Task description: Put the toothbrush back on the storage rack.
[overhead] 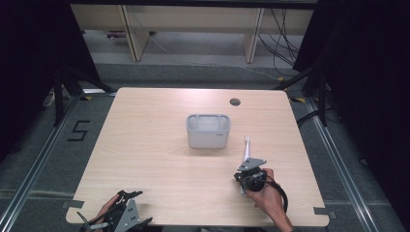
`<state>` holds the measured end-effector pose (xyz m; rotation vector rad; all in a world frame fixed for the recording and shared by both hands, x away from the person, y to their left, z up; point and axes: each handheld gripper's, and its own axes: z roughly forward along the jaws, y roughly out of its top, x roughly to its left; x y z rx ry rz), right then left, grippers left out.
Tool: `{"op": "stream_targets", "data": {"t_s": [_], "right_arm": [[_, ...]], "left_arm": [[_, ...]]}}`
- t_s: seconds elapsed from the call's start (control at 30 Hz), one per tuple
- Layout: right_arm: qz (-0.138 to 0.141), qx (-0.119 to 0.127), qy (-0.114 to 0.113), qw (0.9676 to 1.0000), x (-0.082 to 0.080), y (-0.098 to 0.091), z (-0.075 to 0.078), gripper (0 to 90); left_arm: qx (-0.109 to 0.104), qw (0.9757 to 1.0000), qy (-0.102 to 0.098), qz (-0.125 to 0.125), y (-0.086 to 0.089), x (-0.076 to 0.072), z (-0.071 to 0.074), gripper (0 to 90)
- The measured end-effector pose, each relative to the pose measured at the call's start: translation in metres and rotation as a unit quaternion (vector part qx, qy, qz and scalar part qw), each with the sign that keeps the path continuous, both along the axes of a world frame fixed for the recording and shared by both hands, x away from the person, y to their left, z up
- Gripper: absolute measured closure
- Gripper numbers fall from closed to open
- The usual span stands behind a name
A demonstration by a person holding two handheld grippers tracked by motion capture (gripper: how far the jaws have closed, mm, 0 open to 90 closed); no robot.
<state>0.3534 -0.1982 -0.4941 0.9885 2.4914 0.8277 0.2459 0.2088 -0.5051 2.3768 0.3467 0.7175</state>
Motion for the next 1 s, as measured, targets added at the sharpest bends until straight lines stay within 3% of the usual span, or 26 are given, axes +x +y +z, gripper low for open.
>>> {"op": "stream_targets", "data": {"t_s": [0.17, 0.23, 0.27, 0.33, 0.37, 0.43, 0.63, 0.7, 0.73, 0.8, 0.87, 0.9, 0.93, 1.0], "right_arm": [[0.011, -0.002, 0.005, 0.9999, -0.001, -0.007, 0.001, 87.3], [0.008, 0.003, 0.000, 1.0000, -0.002, -0.009, 0.001, 87.3], [-0.007, 0.002, 0.012, 0.9999, -0.005, -0.010, 0.003, 87.3], [-0.001, -0.001, 0.008, 1.0000, -0.005, -0.014, 0.003, 87.2], [-0.012, 0.005, 0.002, 0.9999, -0.006, -0.014, 0.002, 87.3], [0.000, 0.002, 0.011, 0.9999, -0.005, -0.018, 0.003, 87.2], [-0.021, 0.007, 0.003, 0.9998, -0.009, -0.026, 0.004, 87.3], [-0.008, 0.002, 0.009, 0.9999, -0.009, -0.030, 0.005, 87.3], [-0.023, 0.003, 0.016, 0.9996, -0.011, -0.031, 0.006, 87.3], [-0.009, 0.007, 0.011, 0.9999, -0.010, -0.035, 0.005, 87.3], [-0.016, 0.006, 0.008, 0.9998, -0.011, -0.039, 0.005, 87.4], [-0.027, 0.008, 0.022, 0.9994, -0.013, -0.040, 0.007, 87.4], [-0.032, 0.008, 0.008, 0.9994, -0.013, -0.043, 0.006, 87.4], [-0.030, 0.003, 0.015, 0.9994, -0.013, -0.046, 0.007, 87.4]], "left_arm": [[-0.001, 1.0000, -0.005, 0.004, 0.000, 0.000, -0.001, 15.6], [0.000, 1.0000, 0.001, 0.000, 0.000, 0.000, 0.000, 15.5], [0.001, 1.0000, 0.001, 0.002, 0.000, 0.000, 0.000, 15.6], [0.001, 1.0000, 0.001, 0.000, 0.000, 0.000, 0.000, 15.6], [0.003, 1.0000, 0.000, 0.002, 0.000, 0.000, 0.000, 15.6], [0.001, 1.0000, 0.002, 0.000, 0.000, 0.000, 0.000, 15.6], [0.003, 1.0000, 0.001, 0.001, 0.000, 0.000, 0.000, 15.6], [0.002, 1.0000, 0.002, 0.000, 0.000, 0.000, -0.001, 15.6], [0.002, 1.0000, 0.002, 0.000, 0.000, 0.000, -0.001, 15.6], [0.003, 1.0000, 0.001, 0.002, 0.000, 0.000, -0.001, 15.6], [0.001, 1.0000, -0.003, 0.003, -0.001, 0.000, -0.001, 15.6], [0.001, 1.0000, -0.003, 0.003, -0.001, 0.000, -0.001, 15.6], [0.002, 1.0000, -0.003, 0.003, -0.001, 0.000, -0.001, 15.6], [0.003, 1.0000, -0.003, 0.002, -0.001, 0.000, -0.001, 15.6]]}}
